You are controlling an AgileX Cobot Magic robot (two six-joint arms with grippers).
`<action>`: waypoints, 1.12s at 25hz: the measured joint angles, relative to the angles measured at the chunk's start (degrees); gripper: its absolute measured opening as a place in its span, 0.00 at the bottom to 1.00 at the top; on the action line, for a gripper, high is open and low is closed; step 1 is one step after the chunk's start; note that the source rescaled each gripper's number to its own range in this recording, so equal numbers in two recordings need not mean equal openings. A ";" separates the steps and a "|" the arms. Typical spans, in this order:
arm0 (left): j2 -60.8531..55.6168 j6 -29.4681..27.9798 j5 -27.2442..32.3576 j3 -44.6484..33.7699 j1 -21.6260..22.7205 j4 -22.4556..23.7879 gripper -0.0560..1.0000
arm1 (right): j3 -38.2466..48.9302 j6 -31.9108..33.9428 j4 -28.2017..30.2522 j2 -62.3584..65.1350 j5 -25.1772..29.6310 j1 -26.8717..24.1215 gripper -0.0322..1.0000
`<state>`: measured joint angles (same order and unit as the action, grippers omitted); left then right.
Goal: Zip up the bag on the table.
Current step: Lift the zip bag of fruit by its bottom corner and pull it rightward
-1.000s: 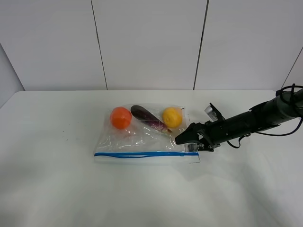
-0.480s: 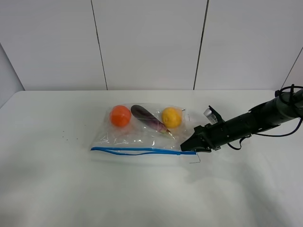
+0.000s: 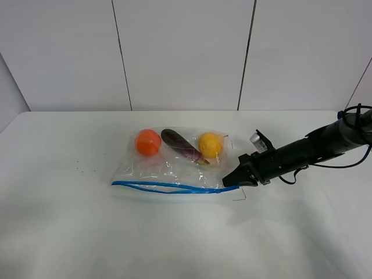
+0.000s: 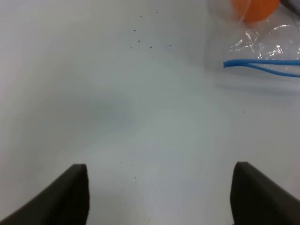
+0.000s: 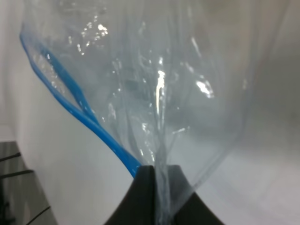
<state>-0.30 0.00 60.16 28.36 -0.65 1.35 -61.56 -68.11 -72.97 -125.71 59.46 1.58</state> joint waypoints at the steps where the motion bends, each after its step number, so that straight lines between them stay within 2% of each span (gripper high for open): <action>1: 0.00 0.00 0.00 0.00 0.00 0.00 0.91 | 0.00 0.00 0.00 0.00 0.49 0.00 0.03; 6: 0.00 0.00 0.00 0.00 0.00 0.00 0.91 | 0.00 0.00 -0.21 0.00 4.03 0.00 0.03; 13: 0.00 0.00 0.00 0.00 0.00 0.00 0.91 | 0.00 0.41 -4.44 0.00 9.18 0.00 0.03; 21: 0.00 0.00 0.00 0.00 0.00 0.00 0.91 | -0.19 5.14 -8.56 0.63 9.72 0.00 0.03; 28: 0.00 0.00 0.00 0.00 0.00 0.00 0.91 | -0.29 6.87 -9.17 2.19 9.72 0.00 0.03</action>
<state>-0.30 0.00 60.16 28.36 -0.65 1.35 -61.85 -61.24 -82.14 -123.52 69.17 1.58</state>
